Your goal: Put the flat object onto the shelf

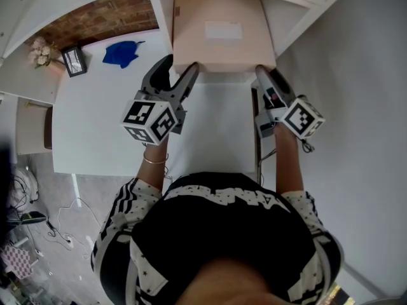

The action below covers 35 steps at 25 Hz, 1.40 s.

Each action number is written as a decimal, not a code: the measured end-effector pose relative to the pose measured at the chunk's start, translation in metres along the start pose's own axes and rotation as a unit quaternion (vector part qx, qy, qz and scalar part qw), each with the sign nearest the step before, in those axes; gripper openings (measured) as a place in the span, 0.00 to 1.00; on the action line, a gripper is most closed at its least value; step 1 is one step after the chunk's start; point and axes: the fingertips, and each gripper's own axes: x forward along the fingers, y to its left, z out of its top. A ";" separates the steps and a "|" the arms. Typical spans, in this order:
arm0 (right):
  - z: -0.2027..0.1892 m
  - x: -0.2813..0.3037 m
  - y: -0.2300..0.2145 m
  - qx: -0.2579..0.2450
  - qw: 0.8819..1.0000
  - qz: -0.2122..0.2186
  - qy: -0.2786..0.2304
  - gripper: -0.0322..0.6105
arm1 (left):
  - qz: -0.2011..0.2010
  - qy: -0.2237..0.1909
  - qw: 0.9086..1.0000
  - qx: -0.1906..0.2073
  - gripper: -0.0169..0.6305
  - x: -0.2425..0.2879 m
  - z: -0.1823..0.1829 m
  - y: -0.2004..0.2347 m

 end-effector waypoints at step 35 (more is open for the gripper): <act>0.005 0.012 -0.003 0.006 1.000 0.008 -0.012 0.51 | 0.035 0.012 0.999 0.022 0.39 0.000 -0.005 0.009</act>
